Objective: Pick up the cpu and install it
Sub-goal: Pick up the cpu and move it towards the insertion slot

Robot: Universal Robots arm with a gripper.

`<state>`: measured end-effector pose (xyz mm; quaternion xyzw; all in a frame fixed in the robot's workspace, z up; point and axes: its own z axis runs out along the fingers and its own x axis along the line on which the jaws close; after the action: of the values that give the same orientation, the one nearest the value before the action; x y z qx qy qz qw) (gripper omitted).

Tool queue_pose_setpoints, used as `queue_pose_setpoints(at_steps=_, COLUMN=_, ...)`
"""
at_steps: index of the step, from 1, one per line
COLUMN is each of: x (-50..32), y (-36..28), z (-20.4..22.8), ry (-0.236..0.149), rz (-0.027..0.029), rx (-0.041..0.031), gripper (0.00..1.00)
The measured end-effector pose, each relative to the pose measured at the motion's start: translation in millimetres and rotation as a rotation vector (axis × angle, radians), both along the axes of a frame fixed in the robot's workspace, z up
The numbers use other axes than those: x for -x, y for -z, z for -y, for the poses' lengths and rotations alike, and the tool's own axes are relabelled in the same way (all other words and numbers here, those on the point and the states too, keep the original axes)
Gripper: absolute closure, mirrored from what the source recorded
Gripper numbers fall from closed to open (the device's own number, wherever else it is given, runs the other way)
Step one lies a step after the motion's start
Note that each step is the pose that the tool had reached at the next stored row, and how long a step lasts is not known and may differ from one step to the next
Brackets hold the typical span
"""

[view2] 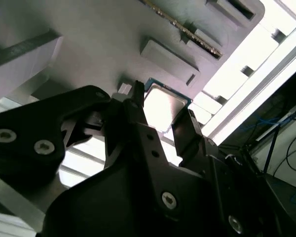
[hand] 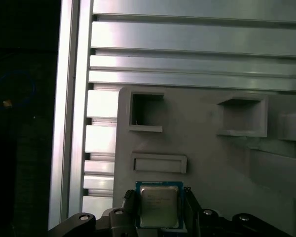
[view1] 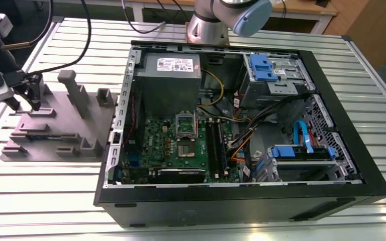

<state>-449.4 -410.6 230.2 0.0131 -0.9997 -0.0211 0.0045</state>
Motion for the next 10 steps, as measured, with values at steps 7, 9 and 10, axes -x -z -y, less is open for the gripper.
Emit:
queue_pose_setpoints(at_steps=7, x=0.0, y=-7.2, z=0.0, ry=0.000, rz=0.0000, rx=0.0000, gripper=0.53)
queue_pose_setpoints(at_steps=9, x=0.0, y=-9.1, z=0.0, ry=0.000, rz=0.0000, rx=0.0000, gripper=0.53)
queue_pose_setpoints(at_steps=10, x=0.0, y=-10.0, z=0.0, ry=0.000, rz=0.0000, rx=0.0000, gripper=0.53)
